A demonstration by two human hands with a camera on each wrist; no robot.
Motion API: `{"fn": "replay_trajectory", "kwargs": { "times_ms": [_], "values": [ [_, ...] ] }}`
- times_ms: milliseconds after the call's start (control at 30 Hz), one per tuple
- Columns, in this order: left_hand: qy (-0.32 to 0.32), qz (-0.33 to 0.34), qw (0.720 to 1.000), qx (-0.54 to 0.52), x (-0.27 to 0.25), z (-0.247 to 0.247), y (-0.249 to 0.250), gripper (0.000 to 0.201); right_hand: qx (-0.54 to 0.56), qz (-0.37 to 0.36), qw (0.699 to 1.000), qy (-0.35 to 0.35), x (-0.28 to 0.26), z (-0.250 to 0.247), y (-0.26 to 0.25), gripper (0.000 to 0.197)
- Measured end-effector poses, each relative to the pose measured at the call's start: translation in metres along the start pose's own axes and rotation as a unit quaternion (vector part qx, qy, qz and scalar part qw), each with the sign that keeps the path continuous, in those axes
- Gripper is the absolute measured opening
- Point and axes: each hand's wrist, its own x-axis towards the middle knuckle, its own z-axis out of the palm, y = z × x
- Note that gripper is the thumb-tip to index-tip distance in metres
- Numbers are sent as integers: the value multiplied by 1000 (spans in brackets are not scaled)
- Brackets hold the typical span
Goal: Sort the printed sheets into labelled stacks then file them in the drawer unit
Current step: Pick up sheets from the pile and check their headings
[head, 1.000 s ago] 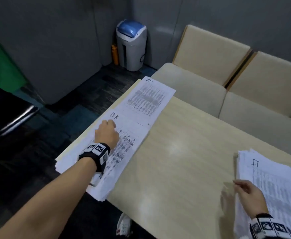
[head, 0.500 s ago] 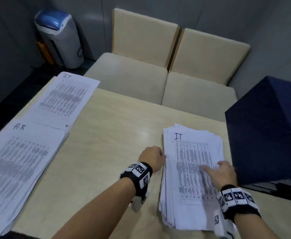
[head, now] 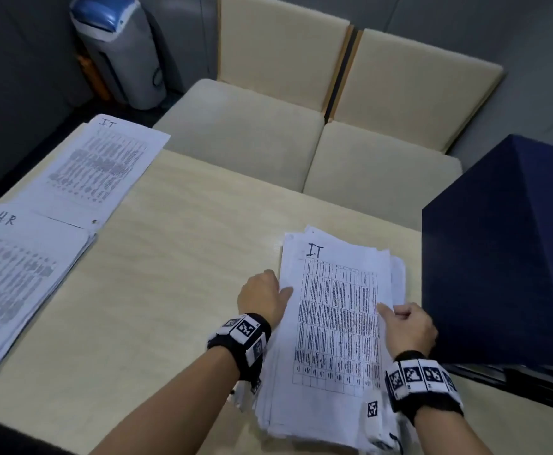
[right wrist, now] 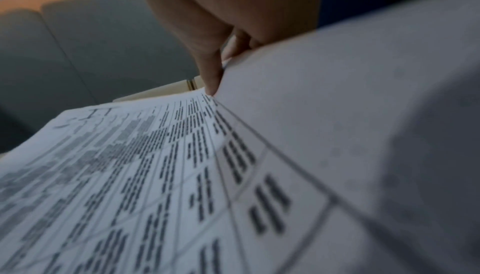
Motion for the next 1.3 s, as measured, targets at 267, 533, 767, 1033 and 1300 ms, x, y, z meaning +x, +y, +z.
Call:
{"fn": "replay_trajectory", "kwargs": {
  "times_ms": [267,533,767,1033,1300],
  "values": [
    [-63,-22,998,12,15,-14,-4,35,41,-50,998,11,-12,-33,8,24],
    [-27,66,992,105,-6,-6,4,47,215,79,973,-33,-40,-51,14,26],
    [-83,29,987,131,-17,0,23,34,266,134,954,-46,-45,-54,39,28],
    [-18,74,996,47,-17,4,20,8,313,112,934,-130,-35,-58,36,29],
    [1,247,969,14,-24,-20,7,20,403,118,890,-177,-11,-52,39,42]
  ]
}}
